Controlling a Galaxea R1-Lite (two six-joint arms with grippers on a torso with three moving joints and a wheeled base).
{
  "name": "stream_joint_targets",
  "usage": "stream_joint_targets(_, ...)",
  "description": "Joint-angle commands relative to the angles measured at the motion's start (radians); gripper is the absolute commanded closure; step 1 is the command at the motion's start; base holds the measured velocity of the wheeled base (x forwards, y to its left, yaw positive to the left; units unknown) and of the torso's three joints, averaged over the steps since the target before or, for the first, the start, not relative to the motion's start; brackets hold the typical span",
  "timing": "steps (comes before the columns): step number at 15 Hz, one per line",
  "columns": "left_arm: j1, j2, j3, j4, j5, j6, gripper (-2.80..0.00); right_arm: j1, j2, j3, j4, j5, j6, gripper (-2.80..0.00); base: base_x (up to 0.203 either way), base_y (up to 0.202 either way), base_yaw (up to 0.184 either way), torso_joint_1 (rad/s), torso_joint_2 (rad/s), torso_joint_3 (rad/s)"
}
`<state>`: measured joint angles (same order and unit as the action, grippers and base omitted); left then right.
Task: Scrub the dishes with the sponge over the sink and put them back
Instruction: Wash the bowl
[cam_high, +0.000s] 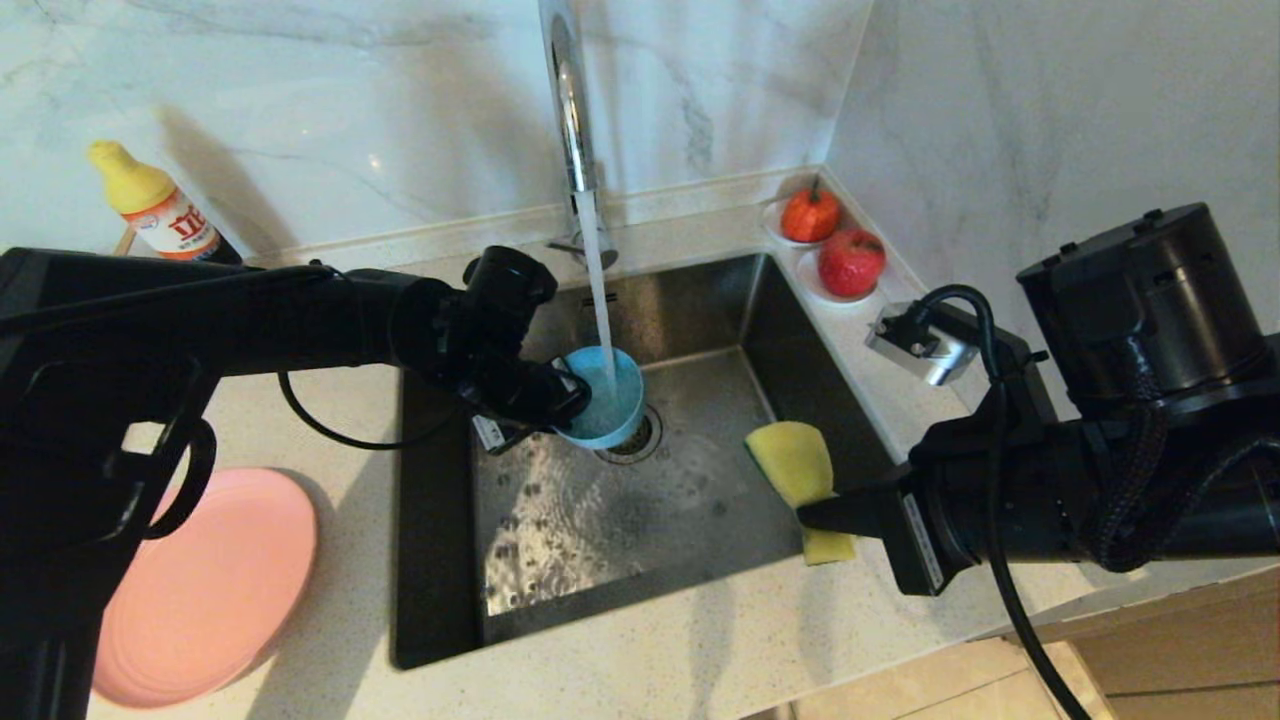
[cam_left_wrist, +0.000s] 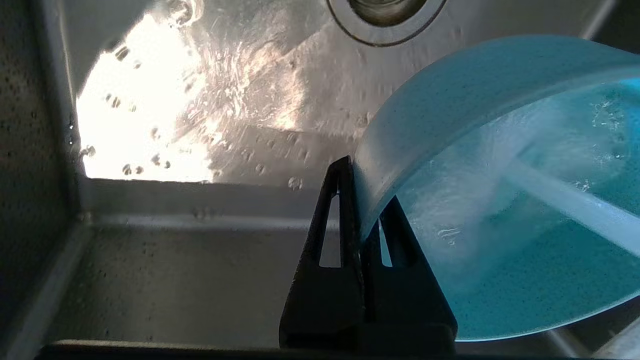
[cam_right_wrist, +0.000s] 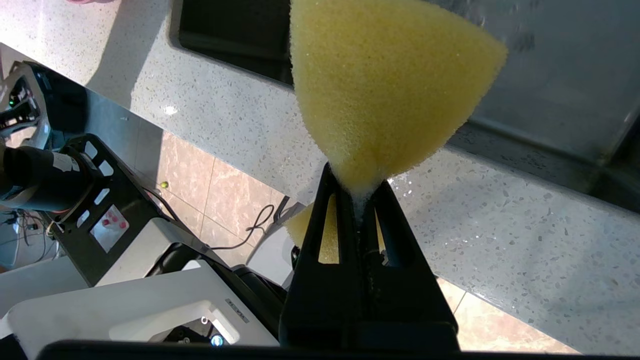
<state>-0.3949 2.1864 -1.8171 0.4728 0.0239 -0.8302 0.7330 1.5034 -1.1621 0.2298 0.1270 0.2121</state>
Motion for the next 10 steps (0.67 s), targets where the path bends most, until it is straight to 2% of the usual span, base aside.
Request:
stream_joint_targets(1,-0.002,-0.020,0.024,0.002,0.002,-0.004,0.00,0.000,-0.008,0.002,0.002,0.002,0.003,0.00,0.000,0.000,0.000,0.000,0.00,0.000)
stream_joint_targets(5,-0.003,-0.063,0.079,-0.007,0.004,0.000,0.00,0.002,-0.009,0.002,0.002,0.005,0.006,0.00,0.000,0.000,0.000,0.000,0.00,0.000)
stream_joint_targets(10,-0.033,-0.059,0.067,-0.010,0.044,0.003,0.00,0.005,-0.043,0.041,0.003,0.011,0.010,0.00,0.000,0.000,0.000,0.000,0.00,0.000)
